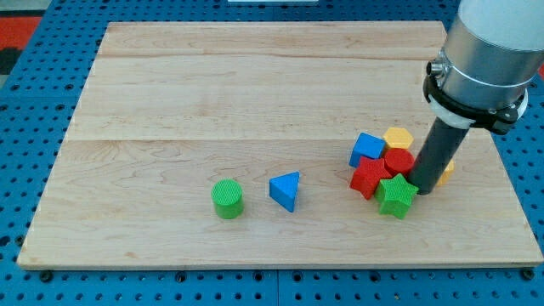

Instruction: Place the red star at the top right of the green circle

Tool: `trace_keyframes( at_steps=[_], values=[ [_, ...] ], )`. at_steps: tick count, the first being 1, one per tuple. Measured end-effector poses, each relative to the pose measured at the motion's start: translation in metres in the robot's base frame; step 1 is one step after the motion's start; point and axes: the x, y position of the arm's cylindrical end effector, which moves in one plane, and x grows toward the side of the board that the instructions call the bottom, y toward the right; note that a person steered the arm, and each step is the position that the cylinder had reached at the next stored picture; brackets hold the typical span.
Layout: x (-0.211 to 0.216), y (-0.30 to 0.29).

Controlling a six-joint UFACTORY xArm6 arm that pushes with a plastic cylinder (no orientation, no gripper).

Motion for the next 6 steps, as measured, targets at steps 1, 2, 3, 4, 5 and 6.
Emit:
trace_keyframes(
  at_steps=[1,2,3,4,5,6],
  values=[
    [0.0,0.002],
    [0.0,0.009],
    [0.002,0.028],
    [0.027,0.025],
    [0.026,-0.01],
    [0.014,-0.046]
  ],
)
